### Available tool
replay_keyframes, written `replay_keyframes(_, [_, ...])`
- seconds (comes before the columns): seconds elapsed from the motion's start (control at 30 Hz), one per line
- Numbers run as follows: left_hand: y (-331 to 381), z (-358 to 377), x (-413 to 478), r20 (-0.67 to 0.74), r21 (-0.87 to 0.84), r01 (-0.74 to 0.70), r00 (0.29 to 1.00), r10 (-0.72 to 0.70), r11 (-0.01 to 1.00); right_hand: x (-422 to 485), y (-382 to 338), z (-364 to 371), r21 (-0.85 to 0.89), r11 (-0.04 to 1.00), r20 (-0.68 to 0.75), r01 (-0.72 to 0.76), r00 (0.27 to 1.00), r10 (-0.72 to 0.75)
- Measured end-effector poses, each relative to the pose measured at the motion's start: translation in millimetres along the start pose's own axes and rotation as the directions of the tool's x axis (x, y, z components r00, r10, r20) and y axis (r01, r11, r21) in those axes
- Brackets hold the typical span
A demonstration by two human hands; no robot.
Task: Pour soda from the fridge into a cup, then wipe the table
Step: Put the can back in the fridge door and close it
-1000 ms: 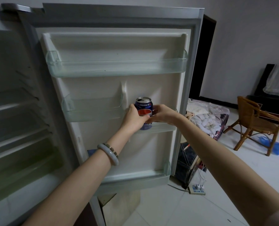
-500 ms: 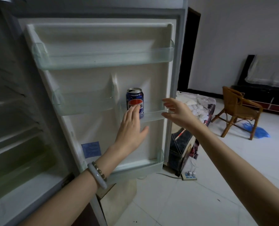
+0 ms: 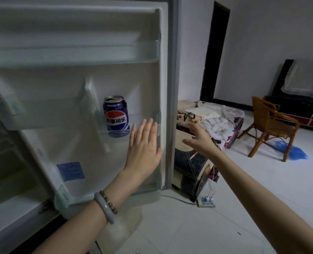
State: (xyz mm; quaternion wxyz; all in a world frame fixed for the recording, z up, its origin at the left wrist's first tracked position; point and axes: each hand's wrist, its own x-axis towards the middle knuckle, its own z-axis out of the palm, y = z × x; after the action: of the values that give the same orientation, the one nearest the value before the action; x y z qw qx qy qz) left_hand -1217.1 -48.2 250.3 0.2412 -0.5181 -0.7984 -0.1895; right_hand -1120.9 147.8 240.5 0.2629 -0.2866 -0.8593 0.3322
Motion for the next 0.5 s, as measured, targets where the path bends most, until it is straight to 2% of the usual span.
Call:
replay_keyframes(0.2, [40.2, 20.7, 25.7, -0.019, 0.124, 0.168, 0.986, -0.167, 0.978, 55.4, 32.3, -4.4, 0.089, 0.994, 0.178, 0.063, 0.981, -0.078])
replay_keyframes(0.37, [59.5, 27.7, 24.2, -0.055, 0.226, 0.285, 0.958, -0.280, 0.932, 70.9, 37.3, 4.4, 0.247, 0.964, 0.358, 0.099, 0.915, -0.186])
replay_keyframes(0.5, [66.2, 24.6, 25.1, -0.052, 0.257, 0.319, 0.947, -0.316, 0.912, 82.8, 35.5, -0.2, 0.363, 0.929, 0.414, 0.076, 0.880, -0.234])
